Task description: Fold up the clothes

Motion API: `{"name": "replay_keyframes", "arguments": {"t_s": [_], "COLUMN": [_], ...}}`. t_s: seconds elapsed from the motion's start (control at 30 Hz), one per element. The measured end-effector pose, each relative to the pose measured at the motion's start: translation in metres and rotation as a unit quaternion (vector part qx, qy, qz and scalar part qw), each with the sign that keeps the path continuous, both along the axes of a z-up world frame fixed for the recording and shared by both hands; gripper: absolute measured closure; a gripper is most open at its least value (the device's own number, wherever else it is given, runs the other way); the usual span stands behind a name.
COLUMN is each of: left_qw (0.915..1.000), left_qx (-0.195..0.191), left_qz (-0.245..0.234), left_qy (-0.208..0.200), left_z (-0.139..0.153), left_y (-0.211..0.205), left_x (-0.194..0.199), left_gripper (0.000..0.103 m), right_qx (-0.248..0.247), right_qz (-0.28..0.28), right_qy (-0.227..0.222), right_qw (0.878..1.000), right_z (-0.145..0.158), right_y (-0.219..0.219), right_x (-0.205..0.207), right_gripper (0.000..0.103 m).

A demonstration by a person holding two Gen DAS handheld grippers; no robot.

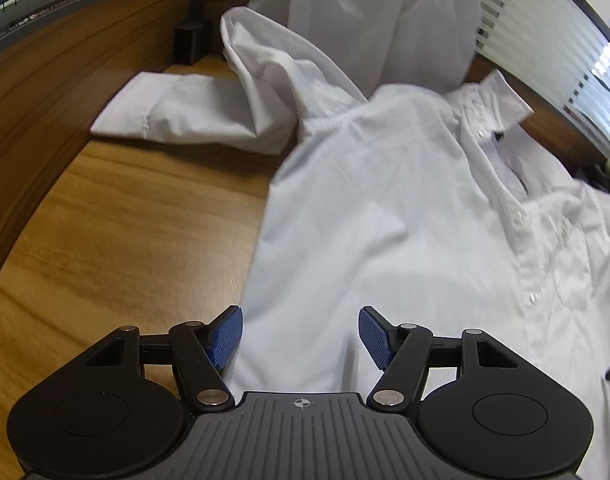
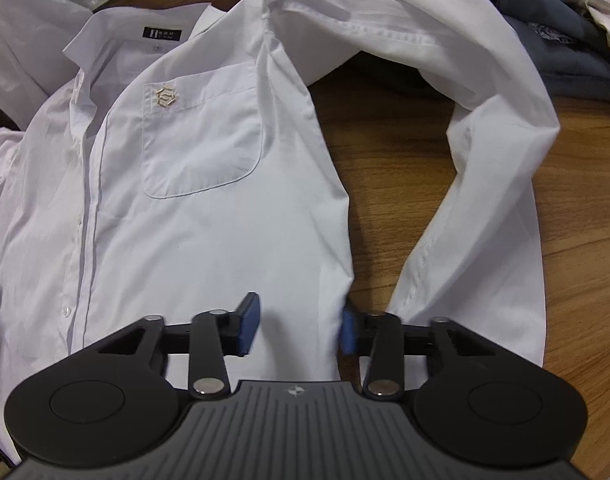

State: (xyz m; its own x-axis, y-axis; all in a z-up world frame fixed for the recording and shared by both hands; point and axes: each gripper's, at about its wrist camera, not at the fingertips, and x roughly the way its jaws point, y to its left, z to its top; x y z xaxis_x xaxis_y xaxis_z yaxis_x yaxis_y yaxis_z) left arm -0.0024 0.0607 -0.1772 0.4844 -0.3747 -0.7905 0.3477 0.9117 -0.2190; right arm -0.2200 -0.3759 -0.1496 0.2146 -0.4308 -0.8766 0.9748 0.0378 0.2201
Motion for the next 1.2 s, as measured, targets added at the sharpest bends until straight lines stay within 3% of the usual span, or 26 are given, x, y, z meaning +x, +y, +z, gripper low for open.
{"name": "replay_keyframes", "arguments": {"t_s": [0.1,0.13,0.17,0.2,0.23,0.47,0.77,1.03,1.1,1.17,1.2], "left_qw": [0.9999,0.9999,0.9999,1.0,1.0,0.9997,0.9982,0.996,0.9969,0.9984,0.999], "left_qx": [-0.004,-0.005,-0.007,0.002,0.007,0.016,0.028,0.022,0.002,-0.02,-0.026], "left_qz": [0.012,0.011,0.008,0.004,0.0,-0.007,-0.011,-0.018,-0.008,0.002,0.007], "left_qy": [0.002,0.004,0.005,0.006,0.006,0.015,0.053,0.085,0.078,0.053,0.035], "left_z": [-0.002,-0.003,-0.005,-0.006,-0.006,0.0,0.008,0.013,0.021,0.035,0.042], "left_y": [0.002,0.002,0.003,0.002,0.002,0.018,0.056,0.076,0.083,0.089,0.09], "left_x": [0.01,0.011,0.013,0.013,0.011,-0.014,-0.063,-0.078,-0.072,-0.065,-0.061], "left_gripper": [0.037,0.048,0.079,0.094,0.1,0.1,0.1,0.099,0.092,0.074,0.067], "right_qx": [0.003,0.004,0.006,0.008,0.01,0.02,0.056,0.078,0.076,0.056,0.043], "right_qz": [0.004,0.005,0.003,0.001,0.0,0.0,-0.004,0.005,0.006,0.008,0.012], "right_qy": [0.02,0.026,0.026,0.027,0.027,0.025,0.018,0.048,0.054,0.067,0.076], "right_qw": [1.0,1.0,1.0,1.0,1.0,0.999,0.998,0.996,0.996,0.996,0.996], "right_z": [0.0,0.0,-0.001,-0.001,-0.002,0.003,0.006,0.015,0.022,0.037,0.046], "right_y": [0.0,0.0,0.0,0.0,0.0,0.014,0.07,0.105,0.105,0.1,0.096], "right_x": [0.004,0.005,0.004,0.003,0.002,-0.007,-0.023,-0.027,-0.026,-0.021,-0.017], "right_gripper": [0.088,0.092,0.093,0.096,0.098,0.101,0.101,0.1,0.096,0.084,0.071]}}
